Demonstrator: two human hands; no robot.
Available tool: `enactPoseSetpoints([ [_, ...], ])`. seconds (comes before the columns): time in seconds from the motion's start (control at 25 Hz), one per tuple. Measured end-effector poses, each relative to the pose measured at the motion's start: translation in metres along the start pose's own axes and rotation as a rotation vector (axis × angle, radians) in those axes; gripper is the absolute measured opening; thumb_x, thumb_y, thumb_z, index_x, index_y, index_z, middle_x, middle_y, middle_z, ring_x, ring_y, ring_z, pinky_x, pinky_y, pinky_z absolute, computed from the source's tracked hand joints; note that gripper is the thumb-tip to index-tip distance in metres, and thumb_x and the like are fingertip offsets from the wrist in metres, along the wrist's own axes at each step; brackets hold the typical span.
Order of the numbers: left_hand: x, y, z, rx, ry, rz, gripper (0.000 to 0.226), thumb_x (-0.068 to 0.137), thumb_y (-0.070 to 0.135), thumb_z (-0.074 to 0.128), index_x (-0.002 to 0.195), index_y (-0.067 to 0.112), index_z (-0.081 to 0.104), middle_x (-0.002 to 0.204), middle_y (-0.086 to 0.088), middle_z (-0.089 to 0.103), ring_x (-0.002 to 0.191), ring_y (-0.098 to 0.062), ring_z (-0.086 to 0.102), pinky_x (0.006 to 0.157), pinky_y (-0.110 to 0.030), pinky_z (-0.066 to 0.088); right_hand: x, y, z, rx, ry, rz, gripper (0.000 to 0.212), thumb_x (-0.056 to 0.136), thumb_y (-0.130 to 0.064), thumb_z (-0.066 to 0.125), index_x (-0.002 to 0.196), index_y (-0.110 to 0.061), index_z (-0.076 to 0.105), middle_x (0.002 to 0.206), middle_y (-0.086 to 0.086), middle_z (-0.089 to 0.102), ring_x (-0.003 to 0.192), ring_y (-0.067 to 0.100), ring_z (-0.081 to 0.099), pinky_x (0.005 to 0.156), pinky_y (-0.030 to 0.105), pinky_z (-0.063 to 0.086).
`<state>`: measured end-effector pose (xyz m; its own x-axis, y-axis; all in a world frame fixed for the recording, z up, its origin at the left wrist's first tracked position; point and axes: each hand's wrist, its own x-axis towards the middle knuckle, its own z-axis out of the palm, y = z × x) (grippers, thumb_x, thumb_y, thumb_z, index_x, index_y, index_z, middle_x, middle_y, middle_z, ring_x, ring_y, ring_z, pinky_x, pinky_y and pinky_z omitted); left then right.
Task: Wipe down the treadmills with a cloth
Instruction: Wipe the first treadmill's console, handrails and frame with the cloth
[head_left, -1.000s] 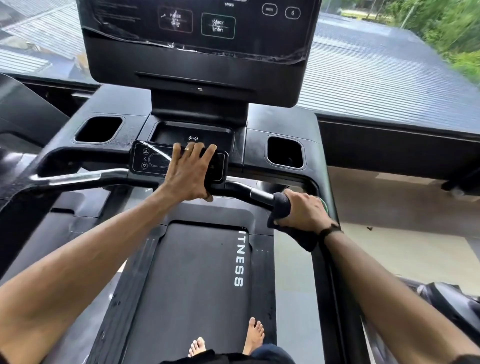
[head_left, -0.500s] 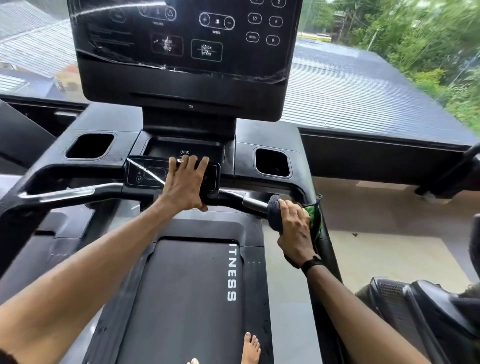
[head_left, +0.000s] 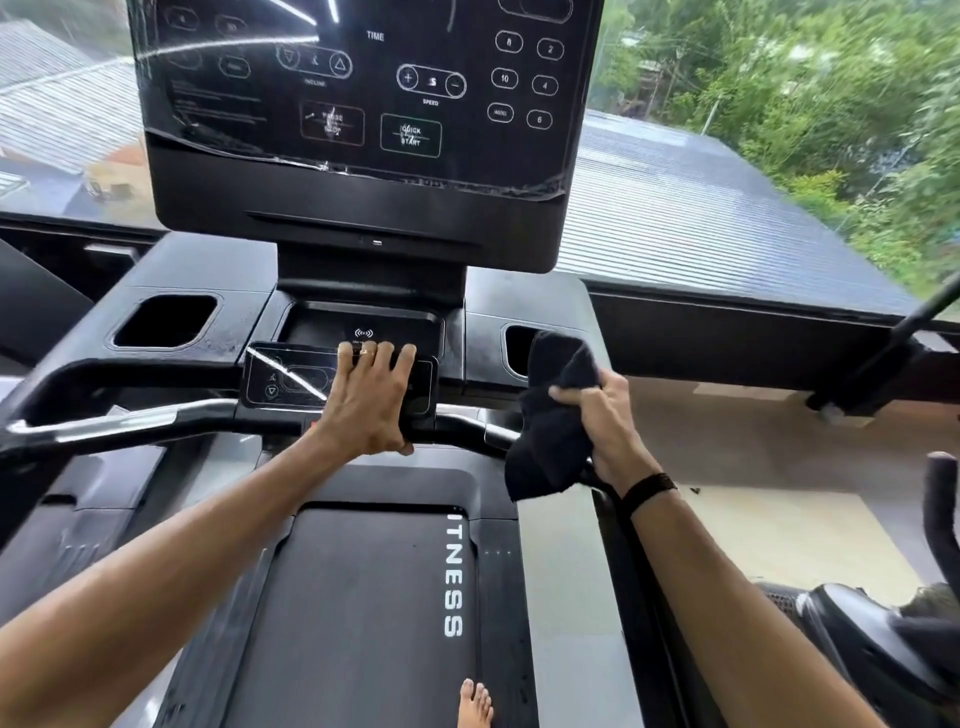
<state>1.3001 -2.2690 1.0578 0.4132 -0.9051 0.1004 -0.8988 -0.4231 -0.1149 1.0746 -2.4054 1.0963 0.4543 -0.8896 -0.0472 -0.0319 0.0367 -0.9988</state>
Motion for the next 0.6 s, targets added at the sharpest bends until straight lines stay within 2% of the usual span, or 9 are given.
enactPoseSetpoints([
  [0.08,0.005,-0.008,-0.005,-0.084,0.032,0.015,0.116,0.055,0.088,0.057,0.144,0.016,0.037,0.129,-0.005,0.052,0.122,-0.026,0.048,0.106,-0.046,0.016,0.03,-0.02,0.018,0.075,0.057,-0.157,0.031,0.076,0.002,0.068,0.106,-0.006,0.066,0.093,0.009,0.071,0.085,0.023,0.068,0.076,0.037,0.056],
  [0.12,0.01,-0.015,-0.009,-0.133,0.04,0.021,0.106,0.062,0.089,0.044,0.141,0.019,0.045,0.125,-0.003,0.058,0.118,-0.023,0.052,0.104,-0.045,0.017,0.047,-0.025,0.03,0.025,0.051,-0.26,0.038,0.078,-0.009,0.07,0.115,-0.007,0.064,0.102,0.01,0.071,0.093,0.024,0.067,0.085,0.039,0.055],
  [0.2,0.019,-0.027,-0.018,-0.262,0.073,0.028,0.079,0.076,0.079,0.031,0.127,0.027,0.062,0.113,0.002,0.069,0.105,-0.018,0.06,0.099,-0.04,0.02,0.077,-0.012,0.057,-0.289,-0.022,-0.409,0.061,0.085,-0.037,0.066,0.139,-0.015,0.05,0.136,0.008,0.06,0.126,0.023,0.055,0.11,0.039,0.04],
  [0.28,0.033,-0.035,-0.022,-0.366,0.145,-0.026,0.053,0.084,0.06,0.035,0.104,0.03,0.073,0.091,0.003,0.075,0.09,-0.016,0.062,0.095,-0.035,0.023,0.103,0.025,0.091,-0.788,-0.251,-0.373,0.083,0.091,-0.066,0.045,0.157,-0.02,0.024,0.164,0.004,0.024,0.152,0.023,0.018,0.123,0.046,0.011],
  [0.32,0.041,-0.039,-0.021,-0.41,0.174,-0.064,0.046,0.085,0.052,0.037,0.094,0.028,0.075,0.082,0.003,0.074,0.084,-0.017,0.062,0.094,-0.034,0.025,0.112,0.047,0.106,-1.029,-0.325,-0.355,0.09,0.09,-0.075,0.034,0.158,-0.019,0.017,0.167,0.006,0.013,0.154,0.026,0.006,0.123,0.053,0.005],
  [0.36,0.05,-0.043,-0.02,-0.442,0.193,-0.098,0.044,0.085,0.048,0.038,0.086,0.026,0.076,0.078,0.003,0.073,0.081,-0.018,0.062,0.092,-0.033,0.029,0.123,0.065,0.12,-1.206,-0.34,-0.364,0.096,0.087,-0.082,0.025,0.158,-0.017,0.017,0.166,0.011,0.01,0.153,0.032,0.002,0.121,0.059,0.004],
  [0.48,0.077,-0.061,-0.018,-0.452,0.211,-0.174,0.045,0.086,0.049,0.033,0.073,0.019,0.065,0.076,-0.002,0.071,0.08,-0.026,0.065,0.085,-0.036,0.036,0.159,0.072,0.146,-1.302,-0.259,-0.352,0.112,0.079,-0.09,0.012,0.156,-0.009,0.02,0.163,0.024,0.013,0.151,0.042,0.004,0.117,0.065,0.006],
  [0.52,0.081,-0.066,-0.015,-0.441,0.187,-0.192,0.043,0.087,0.048,0.033,0.078,0.021,0.064,0.085,-0.008,0.073,0.086,-0.03,0.066,0.088,-0.038,0.036,0.171,0.067,0.15,-1.315,-0.262,-0.338,0.116,0.077,-0.09,0.01,0.156,-0.006,0.018,0.161,0.029,0.012,0.15,0.045,0.004,0.117,0.066,0.006],
  [0.6,0.086,-0.07,-0.005,-0.425,0.151,-0.227,0.053,0.088,0.052,0.028,0.104,0.02,0.068,0.106,-0.016,0.072,0.104,-0.033,0.065,0.099,-0.044,0.034,0.188,0.066,0.156,-1.339,-0.259,-0.331,0.121,0.076,-0.089,0.01,0.155,0.003,0.012,0.158,0.038,0.008,0.149,0.05,0.003,0.117,0.067,0.004],
])
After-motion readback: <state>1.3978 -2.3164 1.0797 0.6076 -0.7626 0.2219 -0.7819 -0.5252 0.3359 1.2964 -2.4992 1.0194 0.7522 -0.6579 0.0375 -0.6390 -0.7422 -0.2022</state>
